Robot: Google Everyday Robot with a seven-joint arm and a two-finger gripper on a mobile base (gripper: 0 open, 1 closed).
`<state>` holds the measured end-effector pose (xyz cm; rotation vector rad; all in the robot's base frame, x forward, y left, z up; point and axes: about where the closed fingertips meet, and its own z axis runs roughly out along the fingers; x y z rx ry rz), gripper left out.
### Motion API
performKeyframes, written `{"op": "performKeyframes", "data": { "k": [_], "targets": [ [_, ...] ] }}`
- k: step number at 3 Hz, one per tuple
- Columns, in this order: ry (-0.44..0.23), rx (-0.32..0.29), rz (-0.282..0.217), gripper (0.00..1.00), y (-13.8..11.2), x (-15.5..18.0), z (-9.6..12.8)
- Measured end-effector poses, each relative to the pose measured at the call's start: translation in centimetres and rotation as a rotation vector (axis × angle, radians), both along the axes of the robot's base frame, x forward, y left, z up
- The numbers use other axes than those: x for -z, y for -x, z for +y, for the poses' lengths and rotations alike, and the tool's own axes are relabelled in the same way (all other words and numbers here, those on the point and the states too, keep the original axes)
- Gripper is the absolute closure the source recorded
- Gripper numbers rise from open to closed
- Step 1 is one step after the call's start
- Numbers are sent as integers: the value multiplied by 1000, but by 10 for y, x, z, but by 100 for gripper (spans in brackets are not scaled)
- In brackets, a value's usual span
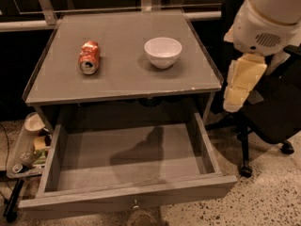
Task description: Place coke can into top drawer
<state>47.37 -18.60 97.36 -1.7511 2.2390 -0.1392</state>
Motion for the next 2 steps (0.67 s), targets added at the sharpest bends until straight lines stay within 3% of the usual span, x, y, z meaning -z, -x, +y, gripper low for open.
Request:
{"op": "performKeyframes", "data": {
  "k": [1,2],
  "targets": [
    [47,-57,42,0,-36,12,40],
    [45,-74,31,0,-41,12,49]
  ]
}}
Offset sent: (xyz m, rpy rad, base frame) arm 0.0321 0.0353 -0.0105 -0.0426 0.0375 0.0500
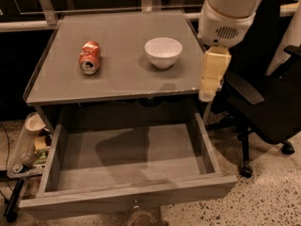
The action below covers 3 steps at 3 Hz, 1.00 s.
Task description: Place coke can into top drawer
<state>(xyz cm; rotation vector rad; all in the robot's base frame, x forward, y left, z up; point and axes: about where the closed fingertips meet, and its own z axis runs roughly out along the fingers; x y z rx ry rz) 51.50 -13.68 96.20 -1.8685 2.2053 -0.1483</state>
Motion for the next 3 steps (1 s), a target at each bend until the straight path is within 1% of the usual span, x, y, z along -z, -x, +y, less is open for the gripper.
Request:
{"op": "performKeyframes", "data": {
  "k": [1,2,3],
  "targets": [
    [-20,8,-8,0,-5,2,5],
    [-113,45,-34,0,-38,0,28],
    [-222,83,-22,0,-80,-5,51]
  ]
}}
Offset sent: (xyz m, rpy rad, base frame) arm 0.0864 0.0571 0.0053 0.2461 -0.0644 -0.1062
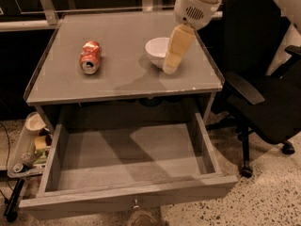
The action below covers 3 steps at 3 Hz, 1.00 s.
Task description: Place coke can into top drawer
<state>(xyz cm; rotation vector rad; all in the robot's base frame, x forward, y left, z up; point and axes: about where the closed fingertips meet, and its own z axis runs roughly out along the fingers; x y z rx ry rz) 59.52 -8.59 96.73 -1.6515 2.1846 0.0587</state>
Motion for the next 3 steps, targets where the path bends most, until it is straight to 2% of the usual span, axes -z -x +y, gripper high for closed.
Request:
{"op": "performKeyframes", "data": {
  "k": [1,2,3],
  "targets": [
    [-99,12,47,0,-37,-4,28],
    [-134,17,2,0,-48,-22,29],
    [-198,43,42,0,-58,-4,44]
  ]
}}
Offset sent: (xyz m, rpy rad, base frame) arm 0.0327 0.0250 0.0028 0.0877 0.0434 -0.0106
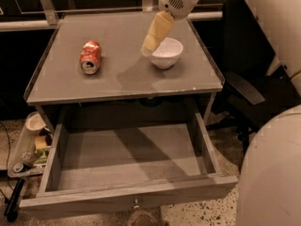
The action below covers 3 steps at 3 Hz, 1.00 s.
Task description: Place coke can into top drawer
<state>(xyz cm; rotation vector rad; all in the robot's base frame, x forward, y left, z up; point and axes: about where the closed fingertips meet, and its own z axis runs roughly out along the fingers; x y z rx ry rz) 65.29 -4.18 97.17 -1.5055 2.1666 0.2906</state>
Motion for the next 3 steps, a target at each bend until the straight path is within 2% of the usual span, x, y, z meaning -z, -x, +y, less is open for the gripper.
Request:
{"op": "performKeyframes", "data": {
  "k": [1,2,3],
  "targets": [
    [-49,47,36,0,-21,8,32],
    [-48,45,38,0,-23,10,33],
    [-74,-4,72,0,-14,27,69]
  ]
}}
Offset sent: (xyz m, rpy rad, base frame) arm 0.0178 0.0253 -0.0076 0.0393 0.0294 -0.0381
